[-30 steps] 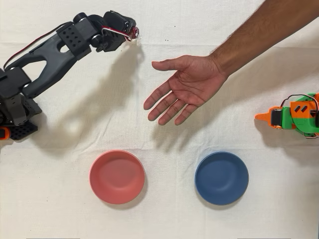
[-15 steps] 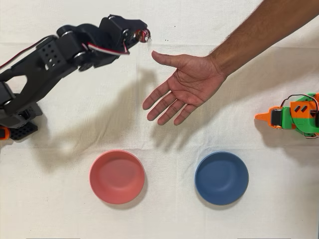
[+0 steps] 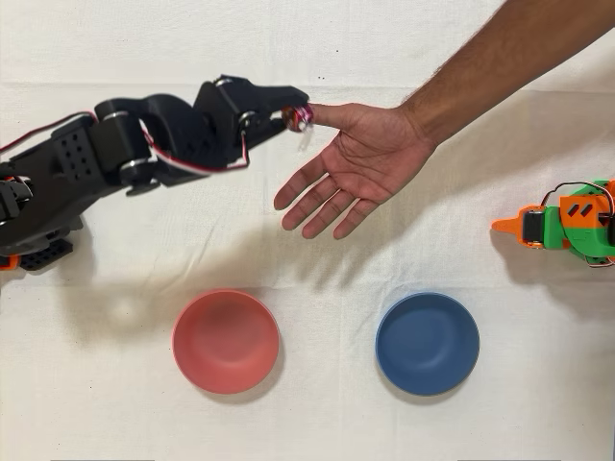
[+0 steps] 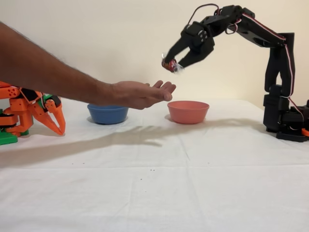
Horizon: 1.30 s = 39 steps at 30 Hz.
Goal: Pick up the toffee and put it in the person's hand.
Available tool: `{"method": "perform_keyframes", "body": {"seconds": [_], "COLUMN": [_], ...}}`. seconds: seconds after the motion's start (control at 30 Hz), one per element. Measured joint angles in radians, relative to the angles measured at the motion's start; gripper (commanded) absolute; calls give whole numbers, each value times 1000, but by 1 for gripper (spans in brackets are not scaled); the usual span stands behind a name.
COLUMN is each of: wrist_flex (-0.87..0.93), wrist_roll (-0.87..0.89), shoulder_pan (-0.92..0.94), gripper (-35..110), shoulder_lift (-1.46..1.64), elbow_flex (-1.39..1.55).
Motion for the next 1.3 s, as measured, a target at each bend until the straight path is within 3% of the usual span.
{"method": "perform_keyframes", "body": {"seconds": [0.77, 1.3], "wrist_flex": [-249, -295], "wrist_roll": [-60, -66], "shoulder_pan": [69, 64], "gripper": [12, 13], "shoulder_lift": [-66, -98], "elbow_flex": [-38, 52]}}
